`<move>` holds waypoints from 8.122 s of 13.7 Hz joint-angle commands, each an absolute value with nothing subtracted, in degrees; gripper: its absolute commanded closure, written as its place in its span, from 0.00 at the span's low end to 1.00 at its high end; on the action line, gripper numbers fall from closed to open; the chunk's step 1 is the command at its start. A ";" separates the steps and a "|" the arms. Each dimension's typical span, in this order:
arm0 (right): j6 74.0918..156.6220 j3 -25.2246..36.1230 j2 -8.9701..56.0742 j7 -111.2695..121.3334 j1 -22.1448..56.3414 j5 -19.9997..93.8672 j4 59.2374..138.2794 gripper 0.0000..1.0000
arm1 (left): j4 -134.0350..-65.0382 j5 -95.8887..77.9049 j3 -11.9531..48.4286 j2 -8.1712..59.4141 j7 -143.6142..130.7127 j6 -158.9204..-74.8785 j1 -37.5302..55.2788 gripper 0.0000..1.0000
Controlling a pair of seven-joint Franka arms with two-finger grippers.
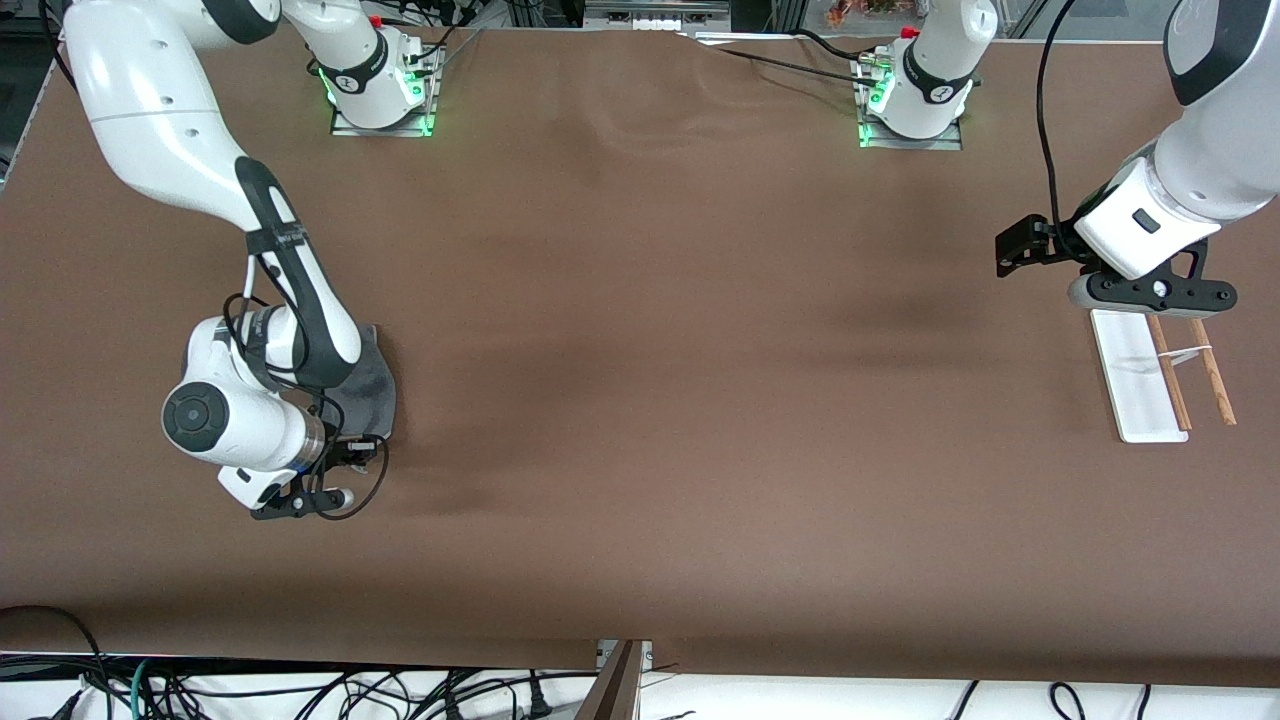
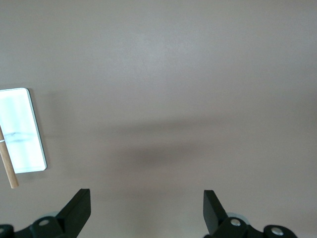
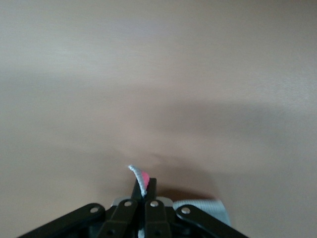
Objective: Pass towel and hang on rack
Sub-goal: 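Close the right gripper on the grey towel's corner, then lift the towel with the right gripper while the left gripper approaches, then close the left gripper on the towel beside the right gripper, then carry the towel with the left gripper while the right gripper releases, then lower the towel over the rack sticks with the left gripper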
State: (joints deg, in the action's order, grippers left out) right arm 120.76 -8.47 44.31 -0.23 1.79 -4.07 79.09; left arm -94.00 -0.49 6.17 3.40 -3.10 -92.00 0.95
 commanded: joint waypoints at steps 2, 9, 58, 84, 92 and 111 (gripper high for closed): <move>106.73 -14.92 42.54 -0.70 2.37 -3.60 68.32 1.00 | -92.29 0.62 6.33 4.22 -3.43 -91.05 0.70 0.00; 102.74 -25.22 39.38 -14.12 4.91 -3.87 64.69 1.00 | -92.29 0.27 6.42 4.31 -2.81 -90.70 1.05 0.00; 118.56 -26.10 38.23 -17.14 26.63 -6.42 60.56 1.00 | -101.69 -76.90 7.38 31.46 107.31 -110.22 13.80 1.00; 103.72 -20.33 33.68 -16.52 14.77 -6.50 60.64 0.00 | -80.60 -31.76 6.42 31.11 86.31 -82.45 -6.04 1.00; 97.12 -14.50 17.87 -16.17 2.30 -6.15 75.03 0.00 | -73.84 -14.60 5.63 31.99 86.57 -81.21 -25.82 1.00; 79.89 -4.06 6.33 -0.90 -5.01 -1.76 80.50 0.00 | -73.83 -13.97 -8.61 43.59 93.69 -94.39 -37.44 0.95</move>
State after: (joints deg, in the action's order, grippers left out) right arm 79.48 -5.49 8.81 -5.17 -4.32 -3.04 77.31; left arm -75.87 -15.22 -8.86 42.27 92.63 -94.42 -36.88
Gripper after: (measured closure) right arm 0.000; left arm 0.982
